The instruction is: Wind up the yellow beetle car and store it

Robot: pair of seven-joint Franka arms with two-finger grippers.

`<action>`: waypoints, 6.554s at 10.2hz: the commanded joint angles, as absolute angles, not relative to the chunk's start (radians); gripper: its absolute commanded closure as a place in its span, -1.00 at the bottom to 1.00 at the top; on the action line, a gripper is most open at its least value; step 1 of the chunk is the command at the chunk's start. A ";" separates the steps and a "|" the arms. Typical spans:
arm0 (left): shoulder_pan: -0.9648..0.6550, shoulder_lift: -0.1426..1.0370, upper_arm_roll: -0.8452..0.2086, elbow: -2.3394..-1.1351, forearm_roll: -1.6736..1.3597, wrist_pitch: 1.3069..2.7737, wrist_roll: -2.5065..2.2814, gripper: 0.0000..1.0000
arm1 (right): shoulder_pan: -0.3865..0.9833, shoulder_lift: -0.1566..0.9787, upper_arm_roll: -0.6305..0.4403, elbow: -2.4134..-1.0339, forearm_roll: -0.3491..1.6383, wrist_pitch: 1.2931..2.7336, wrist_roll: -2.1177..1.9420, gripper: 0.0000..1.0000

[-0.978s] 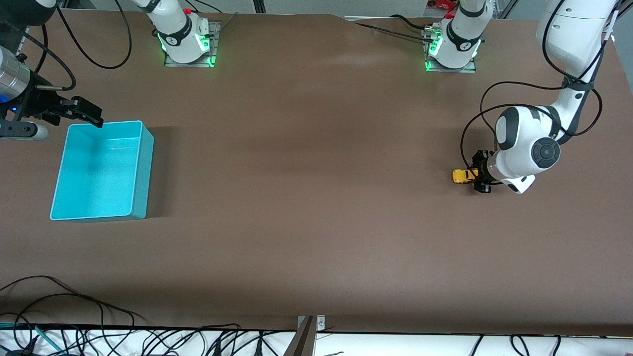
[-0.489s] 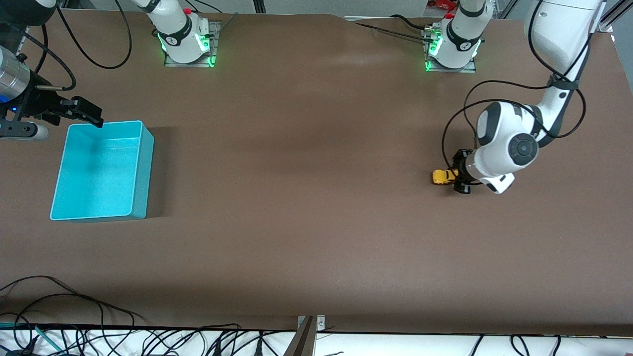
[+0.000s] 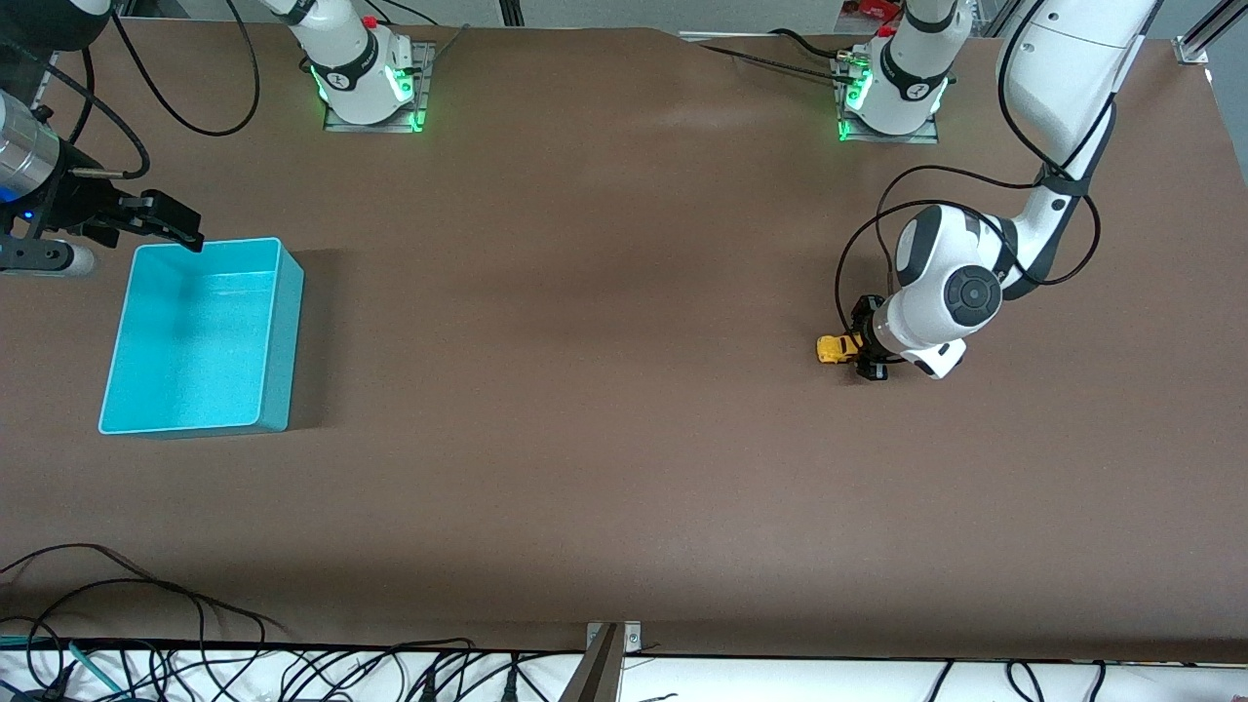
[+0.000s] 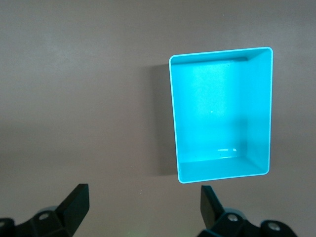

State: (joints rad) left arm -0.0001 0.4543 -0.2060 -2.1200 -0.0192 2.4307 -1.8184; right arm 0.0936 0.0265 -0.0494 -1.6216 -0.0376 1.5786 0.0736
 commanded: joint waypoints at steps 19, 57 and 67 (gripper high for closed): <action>0.442 0.571 -0.190 -2.096 0.311 2.456 -1.522 1.00 | 0.091 0.017 -0.049 -1.617 -0.021 1.575 0.066 -1.00; 0.459 0.318 -0.549 -1.467 0.111 1.569 -0.123 -1.00 | 0.087 0.026 -0.051 -1.609 -0.028 1.600 0.069 -1.00; 0.465 0.311 -0.546 -1.416 0.115 1.565 -0.071 -1.00 | 0.028 0.261 -0.066 -1.605 0.029 1.736 -0.009 -1.00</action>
State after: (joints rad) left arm 0.4600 0.3179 -0.5486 -1.4293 0.1350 1.5868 -0.1037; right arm 0.0418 0.2410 -0.0662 -1.6229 0.0037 1.7269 0.0277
